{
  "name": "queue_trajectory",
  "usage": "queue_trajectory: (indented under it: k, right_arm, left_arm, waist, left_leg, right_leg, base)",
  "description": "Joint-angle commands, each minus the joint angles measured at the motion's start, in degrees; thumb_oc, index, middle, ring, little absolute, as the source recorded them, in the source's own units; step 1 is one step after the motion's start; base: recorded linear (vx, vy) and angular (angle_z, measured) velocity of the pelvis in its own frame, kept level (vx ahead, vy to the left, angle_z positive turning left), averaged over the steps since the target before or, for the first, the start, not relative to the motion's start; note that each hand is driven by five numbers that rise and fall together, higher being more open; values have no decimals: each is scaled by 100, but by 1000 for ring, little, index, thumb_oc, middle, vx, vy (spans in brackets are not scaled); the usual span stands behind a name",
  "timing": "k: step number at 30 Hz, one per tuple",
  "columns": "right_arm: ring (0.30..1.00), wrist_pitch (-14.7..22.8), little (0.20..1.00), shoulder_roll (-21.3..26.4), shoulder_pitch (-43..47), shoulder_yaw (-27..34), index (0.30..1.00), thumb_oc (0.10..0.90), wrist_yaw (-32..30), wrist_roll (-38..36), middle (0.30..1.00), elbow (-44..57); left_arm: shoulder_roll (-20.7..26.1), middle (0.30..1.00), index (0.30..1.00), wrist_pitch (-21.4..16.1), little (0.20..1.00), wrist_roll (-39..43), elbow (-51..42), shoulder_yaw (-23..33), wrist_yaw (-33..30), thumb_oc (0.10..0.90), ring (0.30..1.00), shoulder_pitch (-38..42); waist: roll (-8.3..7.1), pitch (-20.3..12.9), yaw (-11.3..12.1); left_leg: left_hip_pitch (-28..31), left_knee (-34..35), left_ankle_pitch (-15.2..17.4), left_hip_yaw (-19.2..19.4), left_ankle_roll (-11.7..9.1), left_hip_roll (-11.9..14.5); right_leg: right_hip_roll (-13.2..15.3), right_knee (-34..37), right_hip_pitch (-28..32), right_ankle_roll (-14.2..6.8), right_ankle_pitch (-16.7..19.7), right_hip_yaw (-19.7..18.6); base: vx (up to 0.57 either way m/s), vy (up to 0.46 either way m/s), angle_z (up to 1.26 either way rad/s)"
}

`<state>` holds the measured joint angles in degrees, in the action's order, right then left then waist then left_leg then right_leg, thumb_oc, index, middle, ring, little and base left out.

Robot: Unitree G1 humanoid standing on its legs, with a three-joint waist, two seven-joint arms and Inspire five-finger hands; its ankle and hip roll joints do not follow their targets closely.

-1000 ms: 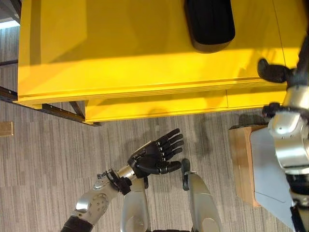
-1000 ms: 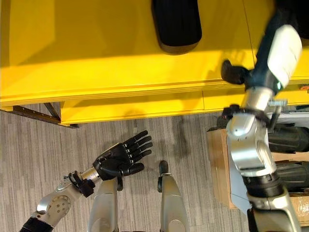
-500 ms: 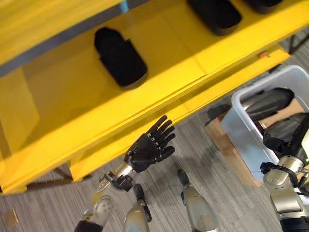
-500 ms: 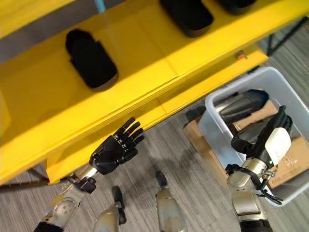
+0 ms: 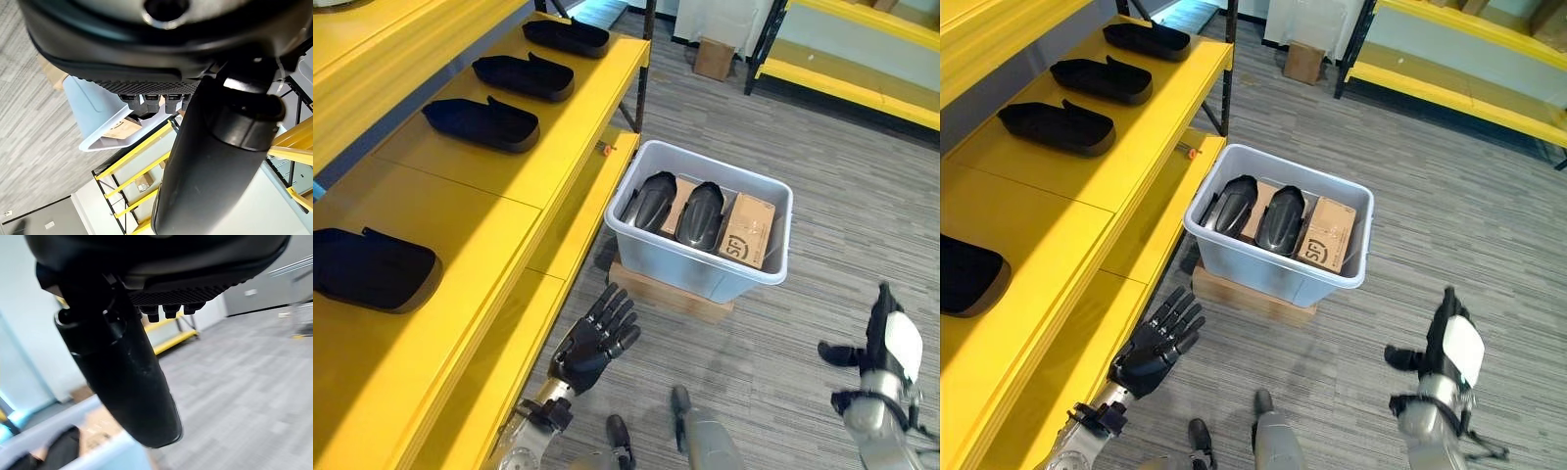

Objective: Move parts from the plastic box to the shelf.

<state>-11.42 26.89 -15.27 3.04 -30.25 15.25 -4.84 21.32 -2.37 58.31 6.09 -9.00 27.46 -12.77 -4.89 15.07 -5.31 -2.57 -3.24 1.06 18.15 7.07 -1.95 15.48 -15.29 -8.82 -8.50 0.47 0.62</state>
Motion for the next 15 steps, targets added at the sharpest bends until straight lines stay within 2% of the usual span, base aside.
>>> queue_trajectory:
  k: [1, 2, 4, 6, 8, 9, 12, 14, 15]
  right_arm:
    - [1000, 395, 1000, 390, 1064, 255, 1000, 900, -83, 483, 1000, 219]
    - [1000, 214, 1000, 363, 1310, 76, 1000, 900, -7, 582, 1000, 258]
    - [1000, 203, 1000, 450, 1467, -34, 1000, 900, 155, 550, 1000, 241]
    - [1000, 446, 1000, 613, 1482, -94, 1000, 900, 341, 605, 1000, 306]
    - [1000, 476, 1000, 678, 1485, -113, 1000, 900, 450, 610, 1000, 347]
    - [1000, 482, 1000, 771, 1526, -145, 1000, 900, 598, 610, 1000, 411]
    - [1000, 591, 1000, 1004, 1728, -395, 1000, 900, 882, 659, 1000, 514]
    - [1000, 611, 1000, 1117, 1820, -539, 1000, 900, 934, 572, 1000, 570]
    - [1000, 606, 1000, 1138, 1844, -571, 1000, 900, 946, 550, 1000, 577]
  left_arm:
    - [43, 1000, 1000, -367, 1000, 372, -864, 139, 355, 900, 1000, 104]
    - [122, 1000, 1000, -276, 1000, 304, -952, 167, 225, 900, 1000, 255]
    - [128, 1000, 1000, -303, 1000, 314, -1059, 217, 92, 900, 1000, 254]
    - [95, 1000, 1000, -211, 1000, 380, -1220, 346, 113, 900, 1000, 248]
    - [86, 1000, 1000, -139, 1000, 368, -1267, 380, 95, 900, 1000, 259]
    - [46, 1000, 1000, -87, 1000, 425, -1313, 381, 42, 900, 1000, 274]
    - [-29, 1000, 1000, -209, 1000, 371, -1189, 265, 78, 900, 1000, 259]
    - [-98, 1000, 1000, -303, 1000, 451, -1062, 195, 84, 900, 1000, 288]
    - [-108, 1000, 1000, -299, 1000, 481, -1054, 180, 68, 900, 1000, 306]
  waist:
    - [104, -373, 292]
    - [-6, -390, 354]
    - [-99, -416, 394]
    - [-80, -464, 404]
    - [-68, -464, 399]
    - [-32, -450, 395]
    - [59, -445, 348]
    - [121, -401, 341]
    - [134, -388, 336]
  left_leg:
    - [204, -554, 922, -667, -422, 571]
    - [68, -663, 863, -602, -604, 903]
    - [110, -518, 690, -441, -851, 1218]
    - [283, -296, 564, -353, -1052, 1447]
    - [314, -240, 488, -336, -1094, 1481]
    - [320, -168, 316, -336, -1094, 1479]
    - [438, -92, 151, -361, -1151, 1579]
    - [236, -610, -353, -334, -1341, 1820]
    - [143, -789, -458, -351, -1389, 1884]
  right_leg:
    - [23, 454, 198, 23, 803, 234]
    - [8, 738, 380, 9, 560, 322]
    - [-170, 1063, 595, -108, 335, 602]
    - [-263, 1238, 799, -181, 146, 813]
    - [-279, 1253, 824, -163, 124, 854]
    - [-338, 1233, 809, -49, 119, 872]
    - [-453, 1143, 847, 161, -24, 848]
    - [-558, 1185, 958, 312, -66, 934]
    - [-584, 1202, 987, 352, -74, 958]
  base:
    - [-134, -718, -65]
    - [-102, -641, -52]
    - [-56, -666, -20]
    - [13, -456, -39]
    - [-57, -286, -16]
    - [-100, -268, -2]
    - [-36, -181, -13]
    - [13, -168, -8]
    - [25, -171, -17]
